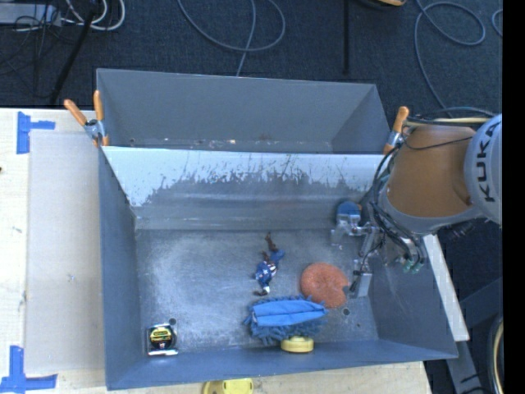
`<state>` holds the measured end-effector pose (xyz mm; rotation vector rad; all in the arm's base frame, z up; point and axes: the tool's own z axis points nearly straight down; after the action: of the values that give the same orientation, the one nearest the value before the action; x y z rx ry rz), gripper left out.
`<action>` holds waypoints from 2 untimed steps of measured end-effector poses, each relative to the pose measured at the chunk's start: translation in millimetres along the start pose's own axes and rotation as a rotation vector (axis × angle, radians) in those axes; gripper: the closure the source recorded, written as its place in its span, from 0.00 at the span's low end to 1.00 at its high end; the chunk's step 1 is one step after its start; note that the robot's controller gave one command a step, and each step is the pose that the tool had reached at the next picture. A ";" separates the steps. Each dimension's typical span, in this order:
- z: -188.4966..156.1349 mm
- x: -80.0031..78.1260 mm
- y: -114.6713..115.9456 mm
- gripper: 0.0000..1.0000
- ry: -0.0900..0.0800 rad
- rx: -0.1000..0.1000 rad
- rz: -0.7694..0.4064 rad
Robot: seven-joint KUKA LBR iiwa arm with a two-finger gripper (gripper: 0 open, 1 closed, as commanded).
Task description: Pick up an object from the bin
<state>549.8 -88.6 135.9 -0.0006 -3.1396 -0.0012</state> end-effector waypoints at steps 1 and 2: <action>38.8 16.0 -2.9 0.00 -0.005 0.001 -0.051; 64.5 22.1 0.0 0.00 0.003 -0.001 0.020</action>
Offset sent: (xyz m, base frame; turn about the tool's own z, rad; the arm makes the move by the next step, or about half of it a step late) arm -0.0183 0.0026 -0.0607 0.0567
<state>527.5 -88.5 71.4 -0.0320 -3.1360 -0.0028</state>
